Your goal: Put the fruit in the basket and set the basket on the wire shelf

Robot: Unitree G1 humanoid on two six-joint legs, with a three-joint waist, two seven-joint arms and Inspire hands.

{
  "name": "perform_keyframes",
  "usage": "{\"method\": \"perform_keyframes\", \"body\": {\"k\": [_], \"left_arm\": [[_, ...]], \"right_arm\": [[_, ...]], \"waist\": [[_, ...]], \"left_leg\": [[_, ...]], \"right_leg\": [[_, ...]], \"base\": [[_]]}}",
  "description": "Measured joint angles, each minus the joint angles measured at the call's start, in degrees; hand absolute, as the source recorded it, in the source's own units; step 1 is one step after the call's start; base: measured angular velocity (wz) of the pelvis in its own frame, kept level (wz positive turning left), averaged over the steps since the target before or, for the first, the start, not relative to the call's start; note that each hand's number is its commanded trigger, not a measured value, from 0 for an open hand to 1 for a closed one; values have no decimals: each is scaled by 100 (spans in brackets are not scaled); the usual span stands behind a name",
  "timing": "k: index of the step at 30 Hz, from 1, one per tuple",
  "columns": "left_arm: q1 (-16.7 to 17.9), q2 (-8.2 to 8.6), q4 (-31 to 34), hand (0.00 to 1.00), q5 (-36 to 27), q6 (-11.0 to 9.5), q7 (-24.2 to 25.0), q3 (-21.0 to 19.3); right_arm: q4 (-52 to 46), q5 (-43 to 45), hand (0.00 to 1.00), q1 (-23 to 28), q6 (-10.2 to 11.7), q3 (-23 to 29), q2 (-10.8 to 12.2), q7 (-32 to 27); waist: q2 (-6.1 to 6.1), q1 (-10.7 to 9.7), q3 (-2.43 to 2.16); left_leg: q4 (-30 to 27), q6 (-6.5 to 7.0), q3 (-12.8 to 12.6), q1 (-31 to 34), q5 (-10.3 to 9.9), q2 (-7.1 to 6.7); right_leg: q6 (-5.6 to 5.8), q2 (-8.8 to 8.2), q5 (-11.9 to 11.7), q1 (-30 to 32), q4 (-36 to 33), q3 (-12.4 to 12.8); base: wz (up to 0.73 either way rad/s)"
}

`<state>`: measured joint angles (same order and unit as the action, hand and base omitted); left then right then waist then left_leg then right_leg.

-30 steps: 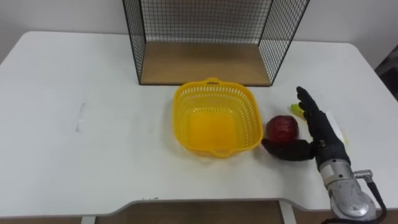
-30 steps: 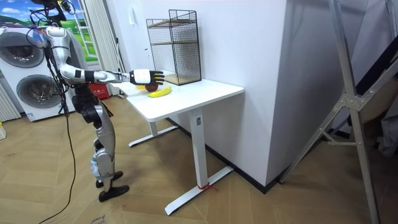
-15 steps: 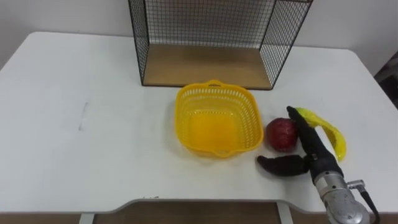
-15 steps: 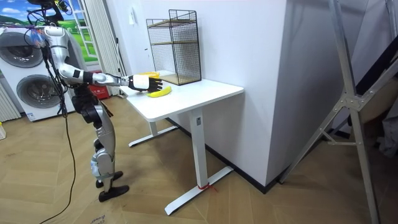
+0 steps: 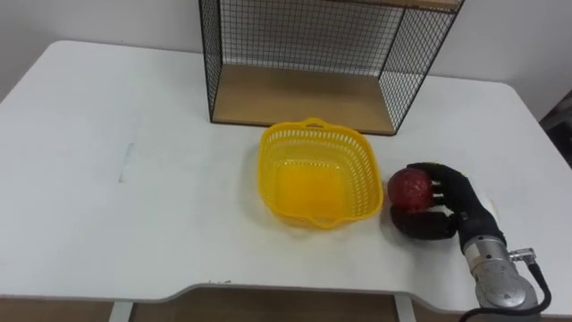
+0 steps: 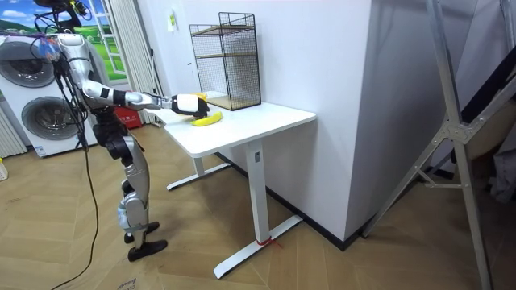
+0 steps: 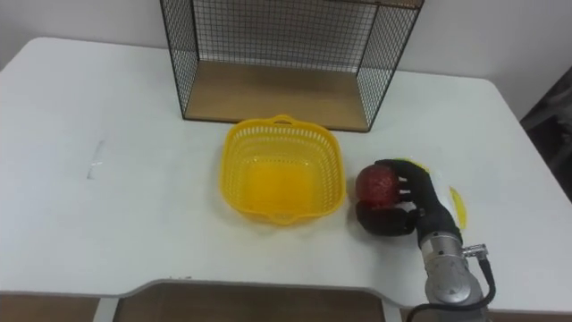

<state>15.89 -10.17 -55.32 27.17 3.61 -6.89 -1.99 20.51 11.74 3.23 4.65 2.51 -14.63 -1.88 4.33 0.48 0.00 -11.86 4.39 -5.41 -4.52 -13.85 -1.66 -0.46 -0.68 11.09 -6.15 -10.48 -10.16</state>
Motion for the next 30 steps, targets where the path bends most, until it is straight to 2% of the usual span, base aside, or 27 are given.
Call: {"method": "perform_keyframes", "body": {"k": [12, 15, 18, 24, 30], "left_arm": [[-27, 2, 7, 0, 1, 2, -5, -6], [-8, 6, 6, 0, 1, 3, -12, -5], [-5, 10, 4, 0, 1, 1, -12, -5], [21, 19, 9, 0, 0, -2, 13, -15], [38, 31, 8, 0, -9, -47, 24, -10]], "right_arm": [[1, -169, 100, 2, -34, -14, 52, 137], [-27, -286, 100, 3, -65, -9, 56, 137], [-156, -262, 100, 3, -105, -9, 56, 138], [-945, -265, 100, 4, -110, 6, 54, 104], [-1780, -288, 100, 3, -101, 63, 53, -31]], "waist": [[6, -20, -3], [-25, -12, 5], [-107, -17, 10], [-218, -23, -25], [-196, 0, -15]], "left_leg": [[-40, 0, 40, -19, -1, -2], [-37, -1, 40, -11, -2, 0], [-43, -1, 34, 2, -2, -5], [-45, 6, -18, 59, 12, -7], [1, 6, -50, -21, 14, -4]], "right_leg": [[0, -22, 0, -62, 7, -23], [-1, -26, 0, -65, 4, -17], [-2, -21, -1, -42, -14, -13], [-3, -18, -1, 59, -19, 71], [-3, -11, -1, 16, -11, 182]], "base": [[2], [0], [-1], [-5], [-2]]}}
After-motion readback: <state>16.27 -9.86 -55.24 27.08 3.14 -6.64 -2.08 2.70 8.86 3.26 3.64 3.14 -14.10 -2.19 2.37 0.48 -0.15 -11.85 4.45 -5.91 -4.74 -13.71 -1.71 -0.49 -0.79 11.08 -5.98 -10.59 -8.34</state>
